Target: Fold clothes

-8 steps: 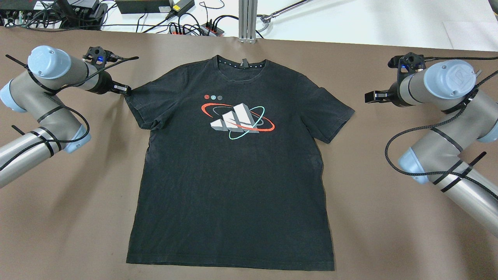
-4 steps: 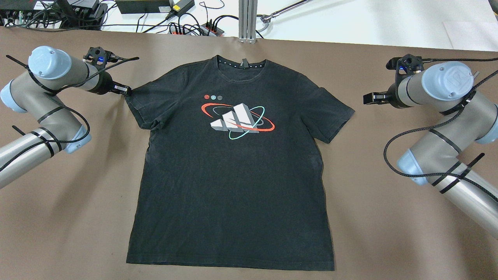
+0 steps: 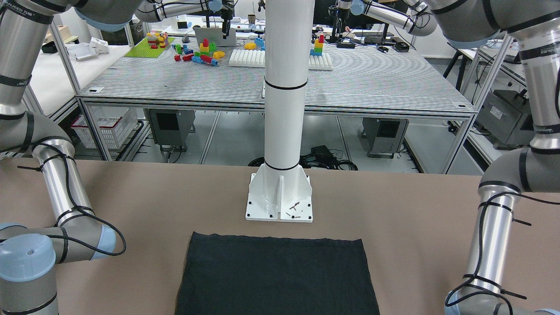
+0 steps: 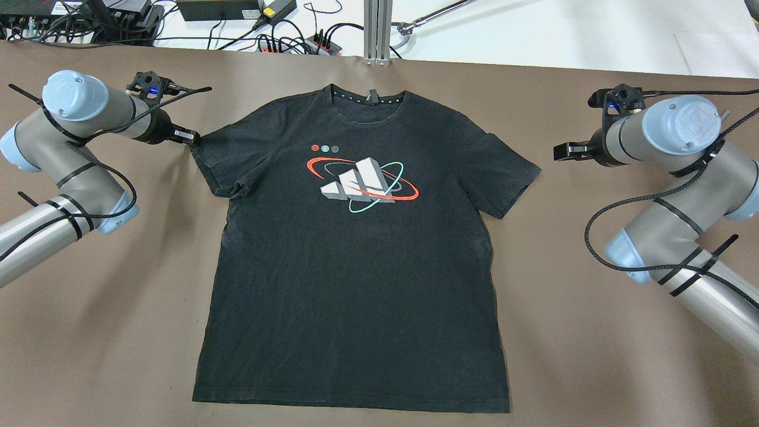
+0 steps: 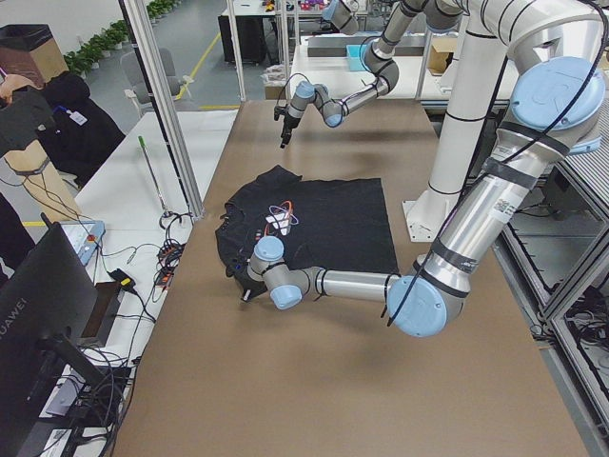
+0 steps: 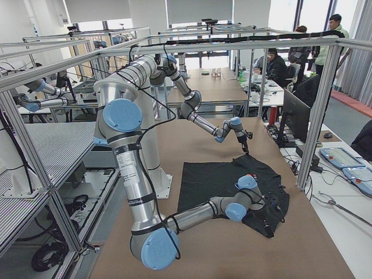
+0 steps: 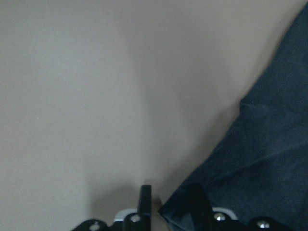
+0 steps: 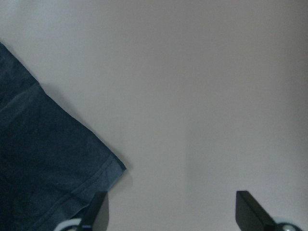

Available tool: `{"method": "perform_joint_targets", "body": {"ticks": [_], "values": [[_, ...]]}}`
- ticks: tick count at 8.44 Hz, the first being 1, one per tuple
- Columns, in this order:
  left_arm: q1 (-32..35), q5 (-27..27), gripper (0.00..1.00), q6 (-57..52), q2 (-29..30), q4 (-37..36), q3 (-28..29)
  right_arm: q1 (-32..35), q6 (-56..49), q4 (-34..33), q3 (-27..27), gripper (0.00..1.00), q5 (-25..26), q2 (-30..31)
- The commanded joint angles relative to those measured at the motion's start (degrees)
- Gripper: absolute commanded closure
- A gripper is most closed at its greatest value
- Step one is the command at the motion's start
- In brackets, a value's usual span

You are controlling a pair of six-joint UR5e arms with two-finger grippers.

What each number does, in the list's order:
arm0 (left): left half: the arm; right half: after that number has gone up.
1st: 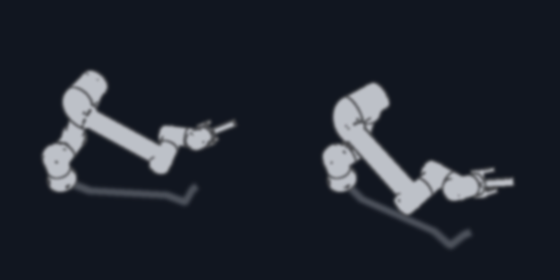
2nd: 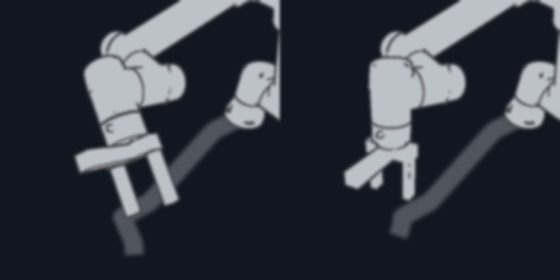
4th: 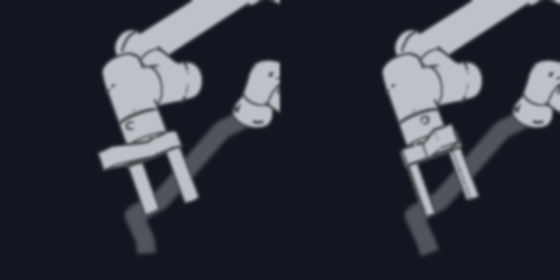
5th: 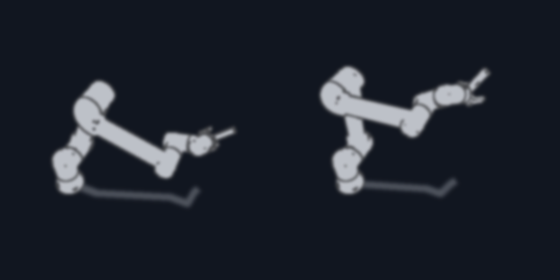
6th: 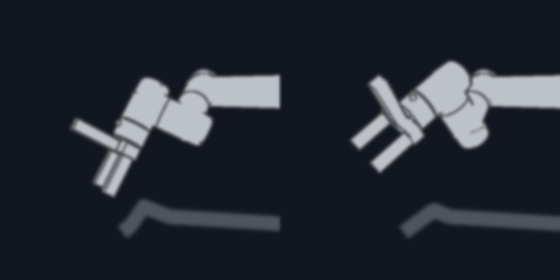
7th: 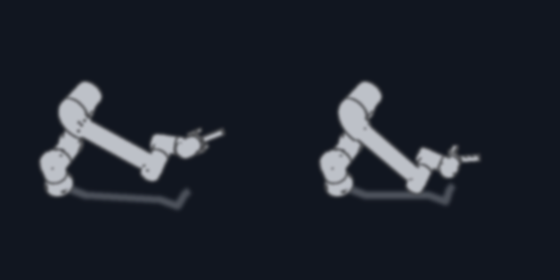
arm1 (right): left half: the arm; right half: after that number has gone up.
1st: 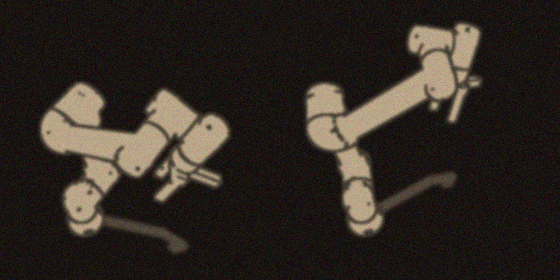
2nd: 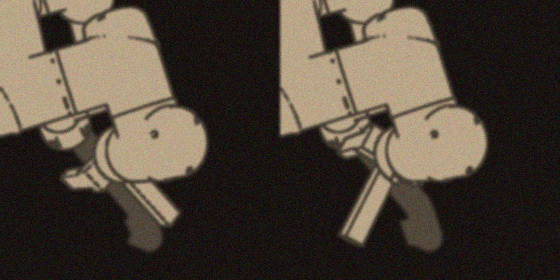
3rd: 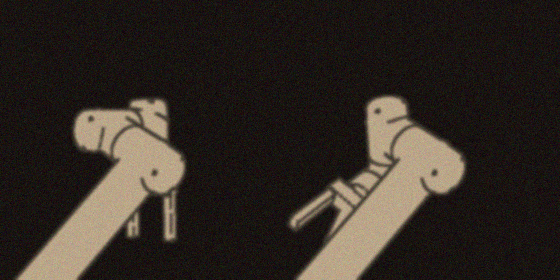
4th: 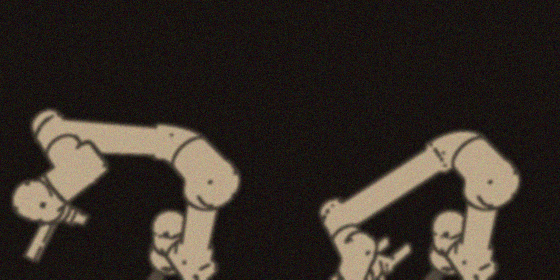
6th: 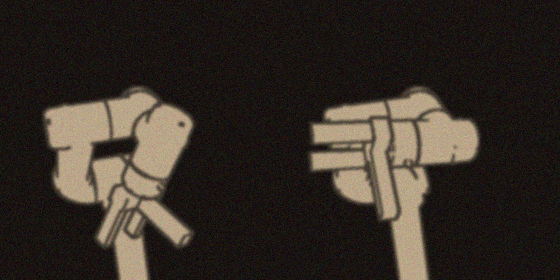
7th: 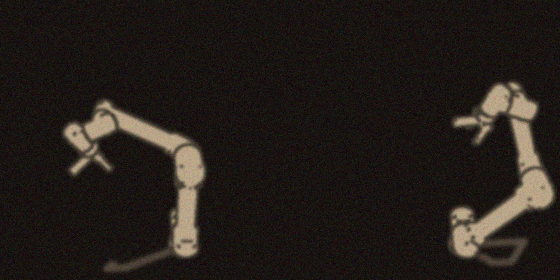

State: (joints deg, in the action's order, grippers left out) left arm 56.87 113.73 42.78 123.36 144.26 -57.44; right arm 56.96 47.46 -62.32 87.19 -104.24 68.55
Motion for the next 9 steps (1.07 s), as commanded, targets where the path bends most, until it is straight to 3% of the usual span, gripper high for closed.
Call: {"method": "perform_joint_targets", "body": {"ticks": [1, 5, 7, 8, 9], "values": [[-0.4, 0.0, 0.60, -0.1, -0.1, 0.0, -0.2, -0.1, 0.0, 0.0, 0.0, 0.07, 0.0, 0.0], [-1.5, -0.1, 0.64, 0.0, 0.0, 0.1, -0.3, -0.1, 0.0, 0.0, 0.0, 0.07, 0.0, 0.1], [-1.3, -0.1, 0.93, 0.1, 0.0, 0.1, -0.6, -0.1, 0.1, 0.0, 0.0, 0.07, 0.0, 0.1], [-1.3, 0.0, 1.00, 0.3, -0.1, 0.1, -1.1, -0.1, 0.1, 0.0, 0.0, 0.07, 0.0, 0.1], [-1.0, 0.4, 1.00, 0.8, -0.5, 0.0, -2.7, -0.1, 0.2, 0.0, 0.0, 0.07, 0.0, 0.1]]}}
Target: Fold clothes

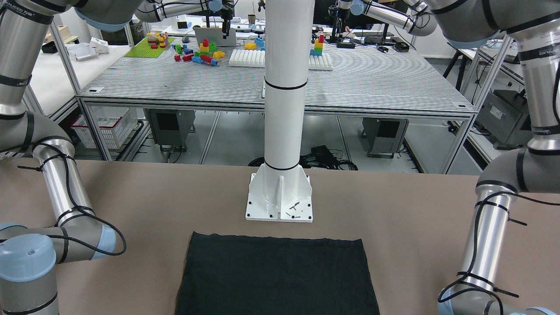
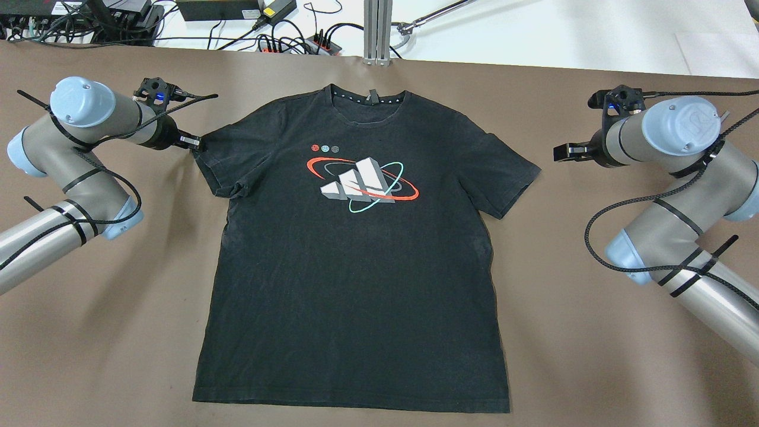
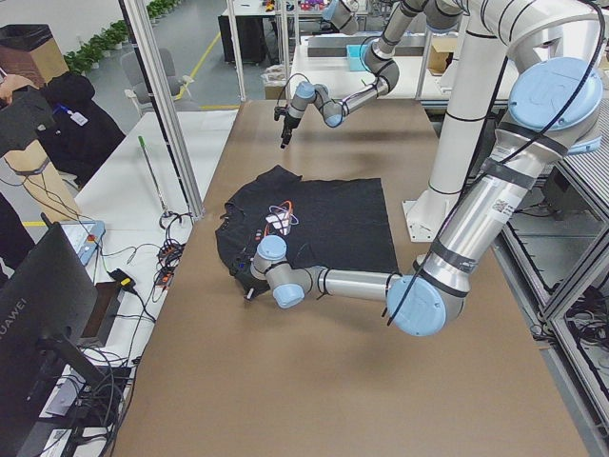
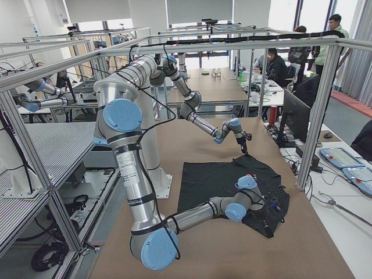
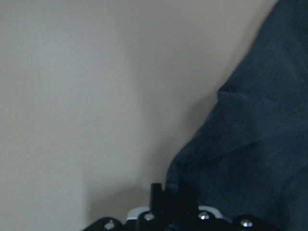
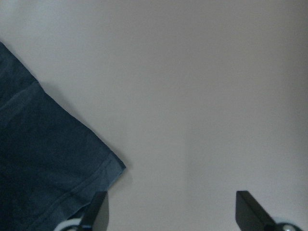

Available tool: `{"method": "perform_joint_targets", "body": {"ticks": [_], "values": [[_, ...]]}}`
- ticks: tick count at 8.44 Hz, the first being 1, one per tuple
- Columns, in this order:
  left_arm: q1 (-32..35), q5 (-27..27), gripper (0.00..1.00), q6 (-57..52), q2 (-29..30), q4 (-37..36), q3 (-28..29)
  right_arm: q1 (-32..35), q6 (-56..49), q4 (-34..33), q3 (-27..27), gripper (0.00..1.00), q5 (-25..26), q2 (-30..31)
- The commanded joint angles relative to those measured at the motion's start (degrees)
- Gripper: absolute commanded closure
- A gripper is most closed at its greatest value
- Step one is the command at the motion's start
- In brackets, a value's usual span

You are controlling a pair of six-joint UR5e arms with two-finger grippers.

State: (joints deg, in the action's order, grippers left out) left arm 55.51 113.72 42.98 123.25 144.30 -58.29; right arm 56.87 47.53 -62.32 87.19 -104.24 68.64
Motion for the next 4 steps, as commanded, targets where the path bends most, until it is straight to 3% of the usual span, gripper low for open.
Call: {"method": "perform_joint_targets", "body": {"ticks": [1, 4], "values": [[0.6, 1.4, 1.00, 1.1, -0.7, -0.2, -3.0, 0.0, 0.1, 0.0, 0.0, 0.07, 0.0, 0.0], [1.2, 2.1, 1.00, 9.8, -0.3, -0.9, -8.6, -0.1, 0.5, 0.1, 0.1, 0.07, 0.0, 0.0]]}}
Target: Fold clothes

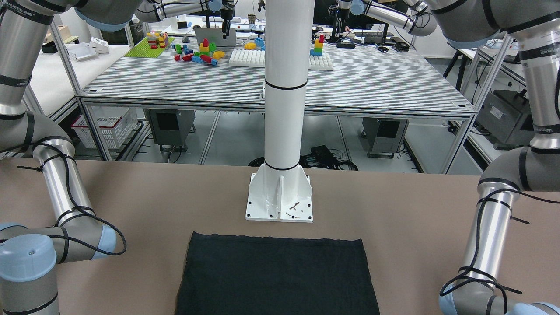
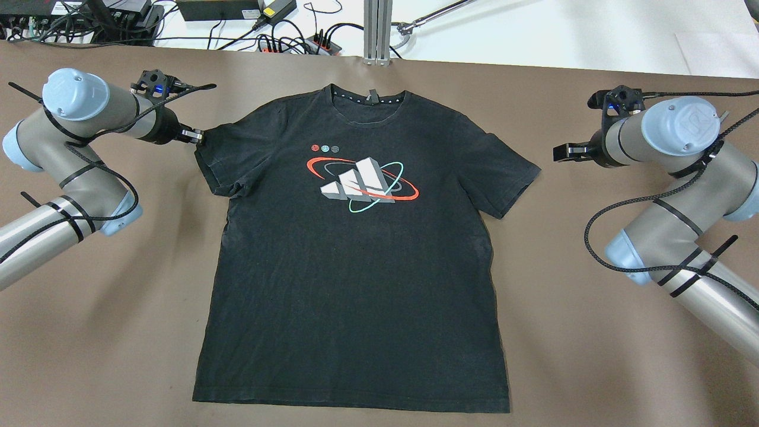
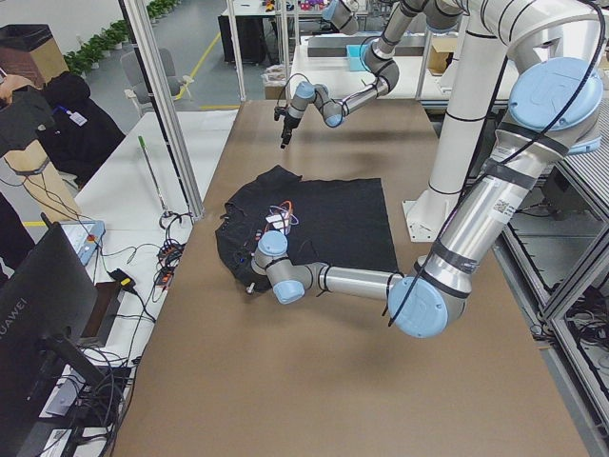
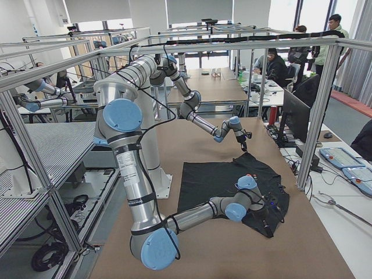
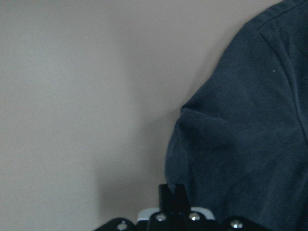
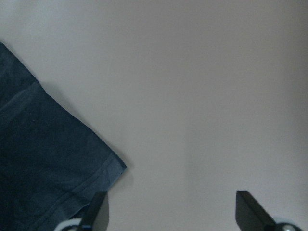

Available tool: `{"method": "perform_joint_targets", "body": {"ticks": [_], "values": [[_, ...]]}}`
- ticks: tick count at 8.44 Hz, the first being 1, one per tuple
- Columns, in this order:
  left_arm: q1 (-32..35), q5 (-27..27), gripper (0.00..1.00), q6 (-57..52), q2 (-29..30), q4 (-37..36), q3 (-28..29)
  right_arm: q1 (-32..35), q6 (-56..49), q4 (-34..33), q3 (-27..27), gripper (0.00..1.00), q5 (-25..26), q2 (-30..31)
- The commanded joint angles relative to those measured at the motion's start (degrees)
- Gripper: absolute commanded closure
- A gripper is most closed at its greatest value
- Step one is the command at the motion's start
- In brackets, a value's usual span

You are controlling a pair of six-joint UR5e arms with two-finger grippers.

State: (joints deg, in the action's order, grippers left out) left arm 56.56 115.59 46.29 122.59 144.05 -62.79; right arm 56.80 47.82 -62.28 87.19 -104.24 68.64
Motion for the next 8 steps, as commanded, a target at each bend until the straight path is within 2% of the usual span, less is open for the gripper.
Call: {"method": "perform_joint_targets", "body": {"ticks": [1, 3, 5, 8], "values": [[-0.4, 0.1, 1.00, 12.2, 1.0, -0.8, -6.0, 0.0, 0.2, 0.1, 0.1, 0.07, 0.0, 0.0], [-3.4, -1.1, 1.00, 20.0, 4.4, -4.2, -9.1, -0.3, 0.2, 0.1, 0.1, 0.07, 0.0, 0.1], [-9.9, -9.4, 1.00, 23.8, 9.6, -10.2, -9.7, -0.5, 0.3, 0.1, 0.1, 0.07, 0.1, 0.1], [-17.4, -18.8, 1.00, 26.5, 12.5, -11.8, -7.7, -0.8, 1.0, 0.7, 0.0, 0.07, 0.1, 0.3]]}}
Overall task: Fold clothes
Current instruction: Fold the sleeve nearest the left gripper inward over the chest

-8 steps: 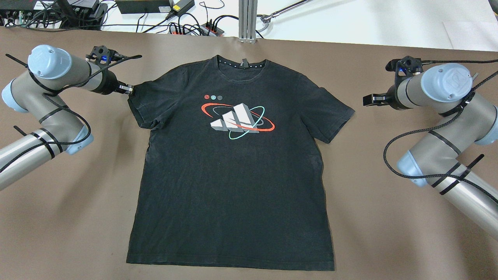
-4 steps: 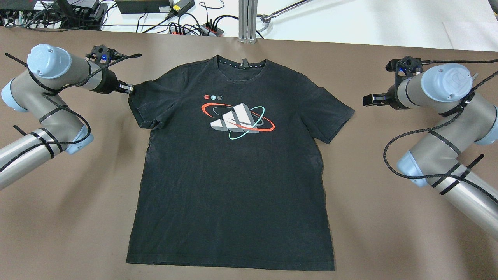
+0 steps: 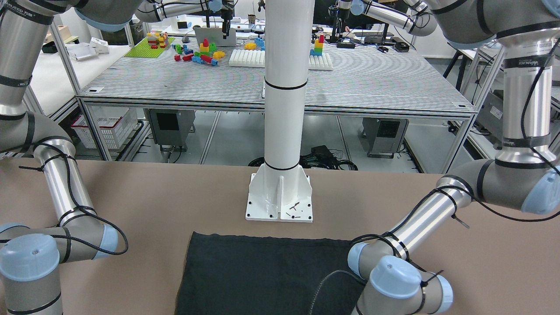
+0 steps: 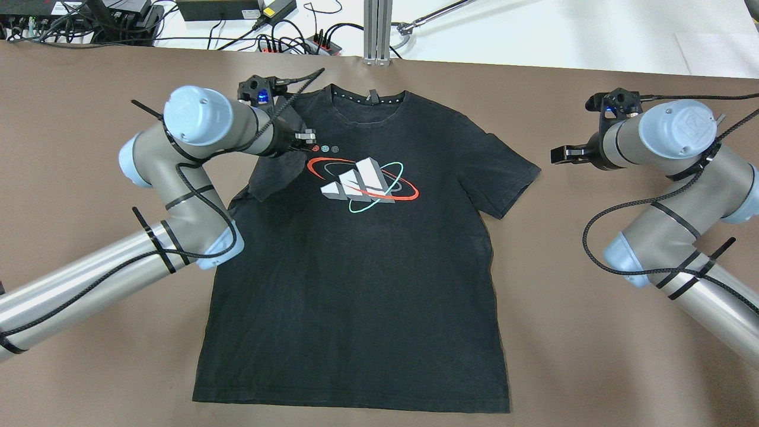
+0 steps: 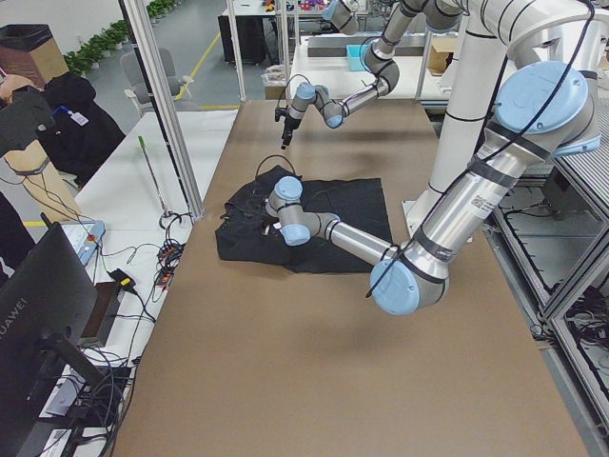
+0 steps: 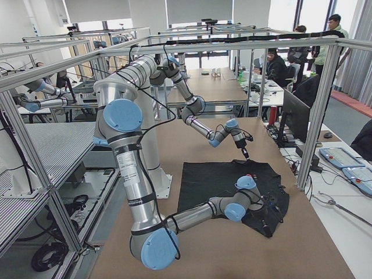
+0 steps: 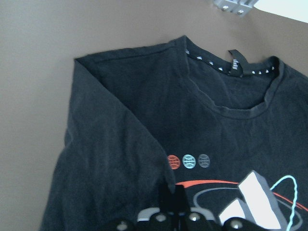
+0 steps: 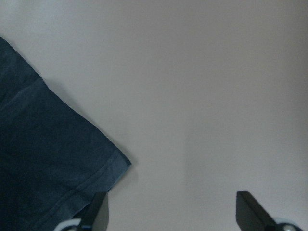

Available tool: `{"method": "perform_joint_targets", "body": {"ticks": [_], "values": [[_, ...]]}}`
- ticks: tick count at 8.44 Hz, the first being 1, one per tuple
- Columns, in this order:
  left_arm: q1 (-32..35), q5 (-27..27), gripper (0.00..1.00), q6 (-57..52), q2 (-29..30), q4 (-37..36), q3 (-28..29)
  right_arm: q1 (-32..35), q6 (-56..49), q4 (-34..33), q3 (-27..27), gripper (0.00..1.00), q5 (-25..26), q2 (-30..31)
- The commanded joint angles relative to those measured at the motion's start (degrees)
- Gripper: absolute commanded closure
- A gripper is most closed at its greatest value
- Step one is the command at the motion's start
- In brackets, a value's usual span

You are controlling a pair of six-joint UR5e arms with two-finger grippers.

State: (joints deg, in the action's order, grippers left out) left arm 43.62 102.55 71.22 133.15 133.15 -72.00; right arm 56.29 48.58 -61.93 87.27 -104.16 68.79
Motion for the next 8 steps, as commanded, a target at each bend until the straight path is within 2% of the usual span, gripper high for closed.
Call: {"method": "perform_joint_targets", "body": {"ticks": [1, 2, 3, 4, 6, 8], "values": [[-5.3, -6.7, 1.00, 1.3, 2.8, -0.8, 3.5, -0.5, 0.6, 0.3, -0.1, 0.07, 0.0, 0.3], [-5.5, -6.7, 0.80, 0.5, 3.4, -0.4, 5.3, -0.5, 0.6, 0.2, -0.1, 0.07, 0.1, 0.3], [-5.2, -6.7, 0.28, 0.3, 3.4, -0.1, 5.5, -0.6, 0.6, 0.2, -0.1, 0.07, 0.2, 0.3], [-5.1, -8.8, 0.06, 1.1, 3.5, 0.0, 4.3, -0.6, 0.6, 0.2, -0.1, 0.07, 0.2, 0.2], [-4.8, -8.9, 0.06, 0.9, 4.6, -0.7, 2.7, -0.7, 0.9, 1.3, -1.0, 0.06, 0.2, -0.1], [-4.7, -9.0, 0.06, 0.8, 4.5, -0.7, 3.0, -1.0, 9.4, 10.6, -6.7, 0.06, 0.1, -0.7]]}}
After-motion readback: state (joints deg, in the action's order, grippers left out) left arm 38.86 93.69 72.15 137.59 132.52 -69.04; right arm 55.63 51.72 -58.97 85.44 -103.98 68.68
